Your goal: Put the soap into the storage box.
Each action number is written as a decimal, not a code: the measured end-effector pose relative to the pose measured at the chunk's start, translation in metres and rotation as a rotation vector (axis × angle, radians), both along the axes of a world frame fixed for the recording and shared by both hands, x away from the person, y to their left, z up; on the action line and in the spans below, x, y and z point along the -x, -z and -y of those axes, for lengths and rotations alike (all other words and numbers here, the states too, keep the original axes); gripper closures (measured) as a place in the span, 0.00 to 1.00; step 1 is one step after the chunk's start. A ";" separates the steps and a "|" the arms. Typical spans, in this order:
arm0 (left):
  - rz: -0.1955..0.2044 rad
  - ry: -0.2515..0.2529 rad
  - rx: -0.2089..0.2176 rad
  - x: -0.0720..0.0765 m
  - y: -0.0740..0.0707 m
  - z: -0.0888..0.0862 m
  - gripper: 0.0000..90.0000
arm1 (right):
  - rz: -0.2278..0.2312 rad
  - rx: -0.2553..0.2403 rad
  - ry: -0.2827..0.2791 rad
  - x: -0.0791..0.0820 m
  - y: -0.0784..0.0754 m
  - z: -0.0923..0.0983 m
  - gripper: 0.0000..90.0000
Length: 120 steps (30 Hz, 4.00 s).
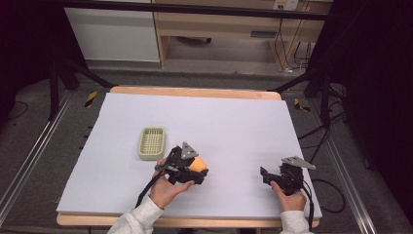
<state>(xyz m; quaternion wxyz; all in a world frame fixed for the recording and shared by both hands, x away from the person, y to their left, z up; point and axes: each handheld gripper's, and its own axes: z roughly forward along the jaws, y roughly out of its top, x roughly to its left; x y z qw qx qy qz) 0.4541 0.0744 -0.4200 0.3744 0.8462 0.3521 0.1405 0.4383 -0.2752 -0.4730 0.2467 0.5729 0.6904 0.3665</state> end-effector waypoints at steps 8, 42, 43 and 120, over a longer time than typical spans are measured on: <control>0.015 -0.021 0.024 -0.001 -0.006 -0.022 0.28 | -0.004 0.003 -0.001 0.000 0.000 -0.001 0.13; 0.062 -0.162 0.090 -0.035 -0.025 -0.090 0.28 | -0.002 0.009 -0.006 -0.001 0.000 -0.001 0.13; 0.061 -0.165 0.091 -0.037 -0.025 -0.092 0.28 | -0.002 0.006 -0.006 -0.001 0.000 -0.001 0.13; -0.013 -0.347 0.026 -0.100 0.032 -0.131 0.28 | -0.013 0.017 -0.016 -0.002 0.001 -0.005 0.15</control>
